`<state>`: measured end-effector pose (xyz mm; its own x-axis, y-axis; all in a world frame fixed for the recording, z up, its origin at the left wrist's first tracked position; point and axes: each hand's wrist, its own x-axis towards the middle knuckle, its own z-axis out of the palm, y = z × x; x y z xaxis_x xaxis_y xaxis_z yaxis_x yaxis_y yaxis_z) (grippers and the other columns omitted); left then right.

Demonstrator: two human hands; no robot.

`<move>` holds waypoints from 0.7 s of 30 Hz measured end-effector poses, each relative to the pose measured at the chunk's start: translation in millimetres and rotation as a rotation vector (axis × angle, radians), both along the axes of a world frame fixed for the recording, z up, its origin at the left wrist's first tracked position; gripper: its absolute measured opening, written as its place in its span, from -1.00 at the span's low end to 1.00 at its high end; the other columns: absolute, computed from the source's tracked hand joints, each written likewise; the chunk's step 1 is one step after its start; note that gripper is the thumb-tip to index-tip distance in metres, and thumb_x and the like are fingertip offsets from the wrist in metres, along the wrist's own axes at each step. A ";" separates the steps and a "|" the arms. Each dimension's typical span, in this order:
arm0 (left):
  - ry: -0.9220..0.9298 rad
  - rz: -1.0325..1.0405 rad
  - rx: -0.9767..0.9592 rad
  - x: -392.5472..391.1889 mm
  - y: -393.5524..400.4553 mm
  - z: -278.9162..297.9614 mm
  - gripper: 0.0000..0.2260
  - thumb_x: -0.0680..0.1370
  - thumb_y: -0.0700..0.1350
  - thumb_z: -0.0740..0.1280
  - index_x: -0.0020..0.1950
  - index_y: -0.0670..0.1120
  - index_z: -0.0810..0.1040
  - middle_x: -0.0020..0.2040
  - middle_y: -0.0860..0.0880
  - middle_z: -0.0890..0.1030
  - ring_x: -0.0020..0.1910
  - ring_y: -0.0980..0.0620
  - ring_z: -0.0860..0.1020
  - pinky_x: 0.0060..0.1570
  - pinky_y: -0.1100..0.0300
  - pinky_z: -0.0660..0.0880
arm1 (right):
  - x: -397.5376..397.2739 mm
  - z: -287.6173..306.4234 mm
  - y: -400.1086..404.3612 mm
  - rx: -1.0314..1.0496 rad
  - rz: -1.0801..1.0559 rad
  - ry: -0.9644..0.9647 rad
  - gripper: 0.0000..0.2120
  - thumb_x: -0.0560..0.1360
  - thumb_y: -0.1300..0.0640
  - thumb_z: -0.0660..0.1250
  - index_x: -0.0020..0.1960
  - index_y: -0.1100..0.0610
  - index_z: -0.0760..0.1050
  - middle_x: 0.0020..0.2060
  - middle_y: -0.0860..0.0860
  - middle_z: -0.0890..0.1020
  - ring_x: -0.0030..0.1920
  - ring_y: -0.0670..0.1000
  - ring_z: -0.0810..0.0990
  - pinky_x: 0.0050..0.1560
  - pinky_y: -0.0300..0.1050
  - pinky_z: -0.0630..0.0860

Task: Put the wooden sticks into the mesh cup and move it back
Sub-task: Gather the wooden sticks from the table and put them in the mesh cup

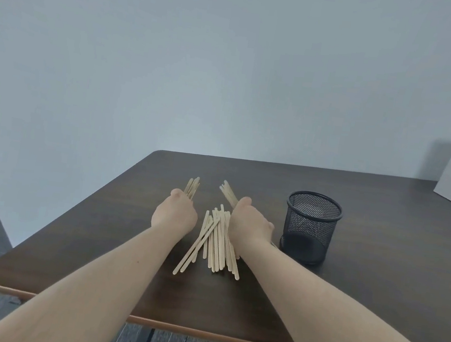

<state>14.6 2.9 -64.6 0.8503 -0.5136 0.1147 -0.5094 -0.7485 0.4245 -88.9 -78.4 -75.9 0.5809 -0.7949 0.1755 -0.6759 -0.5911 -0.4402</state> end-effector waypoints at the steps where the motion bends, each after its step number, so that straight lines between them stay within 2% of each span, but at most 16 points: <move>1: -0.005 0.006 -0.068 -0.2 1.4 2.4 -0.84 0.63 -0.07 0.12 0.00 -0.17 0.33 -0.08 -0.09 0.48 -0.03 -0.18 0.53 -0.16 0.09 0.35 | -2.0 1.9 -1.3 -0.010 0.011 -0.053 -0.88 0.62 0.15 0.10 0.09 0.16 0.35 -0.03 0.08 0.63 -0.07 0.13 0.58 -0.05 0.02 0.34; 3: -0.042 0.001 -0.183 -1.7 2.2 9.7 -0.75 0.62 0.03 0.13 -0.09 -0.15 0.40 -0.19 -0.06 0.50 -0.18 -0.11 0.50 -0.25 0.12 0.34 | -5.7 9.3 -4.6 -0.014 0.045 -0.148 -0.75 0.63 -0.04 0.11 0.00 0.15 0.39 -0.15 0.05 0.57 -0.17 0.10 0.51 -0.08 -0.01 0.40; 5: -0.051 -0.020 -0.299 -4.6 -1.1 20.7 -0.68 0.60 0.06 0.14 -0.23 -0.12 0.40 -0.30 -0.04 0.49 -0.28 -0.08 0.48 -0.35 0.17 0.32 | -8.4 23.4 -8.4 -0.034 0.060 -0.264 -0.66 0.61 -0.12 0.12 -0.08 0.15 0.40 -0.22 0.03 0.52 -0.20 0.11 0.48 -0.19 -0.07 0.40; 8: 0.016 -0.079 -0.510 -17.0 -10.9 43.7 -0.59 0.60 0.04 0.17 -0.41 -0.08 0.24 -0.46 0.00 0.35 -0.48 0.00 0.33 -0.47 0.19 0.21 | -16.0 53.9 -16.8 -0.020 0.068 -0.490 -0.60 0.58 -0.16 0.16 -0.24 0.15 0.35 -0.36 0.01 0.46 -0.27 0.11 0.47 -0.25 -0.10 0.35; 11: 0.137 -0.147 -0.728 -32.7 -27.0 69.0 -0.55 0.57 0.02 0.21 -0.42 -0.07 0.10 -0.49 0.01 0.20 -0.51 0.00 0.18 -0.46 0.20 0.15 | -35.8 90.8 -33.0 0.095 0.080 -0.768 -0.53 0.56 -0.13 0.21 -0.38 0.11 0.20 -0.50 -0.01 0.33 -0.42 0.10 0.40 -0.29 -0.06 0.38; 14: 0.303 -0.245 -0.909 -51.1 -49.7 93.2 -0.56 0.52 0.00 0.25 -0.42 -0.04 0.08 -0.49 0.01 0.17 -0.51 0.01 0.14 -0.44 0.21 0.15 | -62.4 119.9 -59.1 0.205 0.053 -0.972 -0.52 0.53 -0.13 0.27 -0.39 0.09 0.16 -0.53 0.01 0.28 -0.60 0.05 0.32 -0.40 -0.08 0.35; 17: 0.419 -0.357 -0.996 -77.9 -74.9 115.3 -0.58 0.50 -0.05 0.27 -0.44 -0.03 0.10 -0.51 0.00 0.19 -0.55 0.01 0.14 -0.50 0.26 0.15 | -85.4 129.5 -82.6 0.290 0.040 -1.075 -0.54 0.51 -0.08 0.32 -0.39 0.08 0.17 -0.56 0.00 0.26 -0.64 -0.01 0.24 -0.50 -0.19 0.30; 21: 0.504 -0.456 -1.018 -110.4 -105.3 130.6 -0.60 0.50 -0.13 0.26 -0.45 -0.04 0.12 -0.52 -0.01 0.19 -0.59 0.01 0.14 -0.55 0.30 0.14 | -101.3 117.4 -99.3 0.317 0.041 -1.070 -0.56 0.53 -0.03 0.31 -0.37 0.08 0.16 -0.55 0.01 0.25 -0.60 0.00 0.21 -0.53 -0.21 0.26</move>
